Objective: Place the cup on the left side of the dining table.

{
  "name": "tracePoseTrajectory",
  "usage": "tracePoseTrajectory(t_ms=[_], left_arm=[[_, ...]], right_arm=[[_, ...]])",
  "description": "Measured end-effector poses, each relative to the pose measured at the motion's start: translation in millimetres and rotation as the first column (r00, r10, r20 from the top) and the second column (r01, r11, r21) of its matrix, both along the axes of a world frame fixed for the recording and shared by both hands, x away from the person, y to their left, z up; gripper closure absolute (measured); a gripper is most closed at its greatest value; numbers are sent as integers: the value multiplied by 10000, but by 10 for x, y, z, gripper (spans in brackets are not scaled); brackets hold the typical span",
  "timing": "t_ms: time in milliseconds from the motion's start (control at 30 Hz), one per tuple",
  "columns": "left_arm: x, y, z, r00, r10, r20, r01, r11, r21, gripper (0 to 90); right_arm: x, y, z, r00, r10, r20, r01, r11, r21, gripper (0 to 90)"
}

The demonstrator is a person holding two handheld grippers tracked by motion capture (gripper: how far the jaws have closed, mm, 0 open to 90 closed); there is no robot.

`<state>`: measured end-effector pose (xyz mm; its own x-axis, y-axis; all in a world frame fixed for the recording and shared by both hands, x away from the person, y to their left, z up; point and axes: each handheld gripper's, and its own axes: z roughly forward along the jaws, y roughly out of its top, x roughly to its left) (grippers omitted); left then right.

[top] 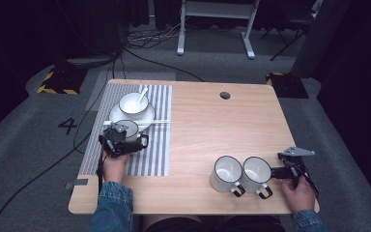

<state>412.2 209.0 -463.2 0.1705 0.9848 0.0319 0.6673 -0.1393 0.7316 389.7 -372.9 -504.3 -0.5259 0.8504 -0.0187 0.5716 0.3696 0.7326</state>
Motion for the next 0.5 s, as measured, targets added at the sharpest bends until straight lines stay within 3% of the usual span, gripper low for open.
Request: tracePoseTrajectory(t_ms=[233,500], left_arm=[[-22,-16,-64,9998,-89,-152,92,9998,159,31],[-115,37,-100,9995,-99,-305,96,9999,-112,27]], right_arm=[[0,0,0,10000,3,3,-3,10000,-3,95],[0,0,0,10000,-1,-2,1,10000,-1,95]])
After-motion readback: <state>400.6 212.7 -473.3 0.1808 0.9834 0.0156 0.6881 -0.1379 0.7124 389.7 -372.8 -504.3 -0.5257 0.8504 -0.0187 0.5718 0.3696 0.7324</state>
